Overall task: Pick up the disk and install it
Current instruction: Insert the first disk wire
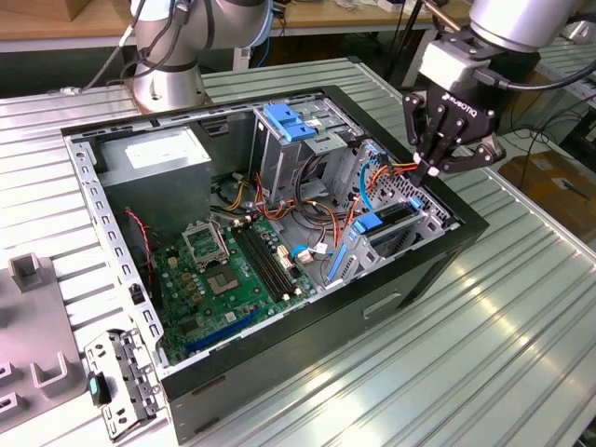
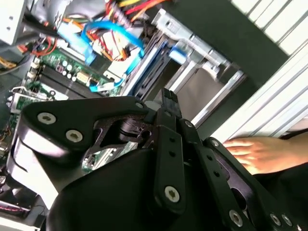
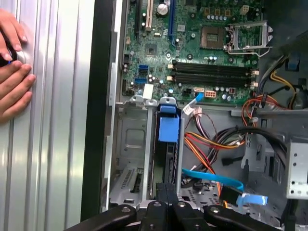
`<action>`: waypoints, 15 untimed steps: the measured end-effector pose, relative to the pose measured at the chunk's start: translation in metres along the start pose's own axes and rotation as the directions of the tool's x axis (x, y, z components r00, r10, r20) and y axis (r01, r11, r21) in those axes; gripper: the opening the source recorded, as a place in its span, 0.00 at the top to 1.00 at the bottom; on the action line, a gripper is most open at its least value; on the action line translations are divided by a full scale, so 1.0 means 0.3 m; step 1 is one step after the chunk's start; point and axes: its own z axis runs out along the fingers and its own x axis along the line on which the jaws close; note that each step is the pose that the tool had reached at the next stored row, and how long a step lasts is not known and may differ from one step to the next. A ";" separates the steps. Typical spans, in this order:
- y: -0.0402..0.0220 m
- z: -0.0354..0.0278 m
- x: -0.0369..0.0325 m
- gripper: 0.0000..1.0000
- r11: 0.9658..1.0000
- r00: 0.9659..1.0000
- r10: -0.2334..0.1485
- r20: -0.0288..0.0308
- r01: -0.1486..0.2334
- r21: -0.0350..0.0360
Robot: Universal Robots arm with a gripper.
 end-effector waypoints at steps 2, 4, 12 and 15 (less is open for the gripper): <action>-0.035 0.000 0.002 0.89 1.000 1.000 -0.001 0.000 0.001 -0.003; -0.078 0.003 0.003 0.89 1.000 1.000 -0.004 0.000 0.004 -0.005; -0.114 0.006 -0.004 0.89 0.995 0.995 -0.101 0.000 0.101 -0.004; -0.114 0.007 -0.004 0.89 0.987 0.987 -0.161 -0.001 0.161 -0.002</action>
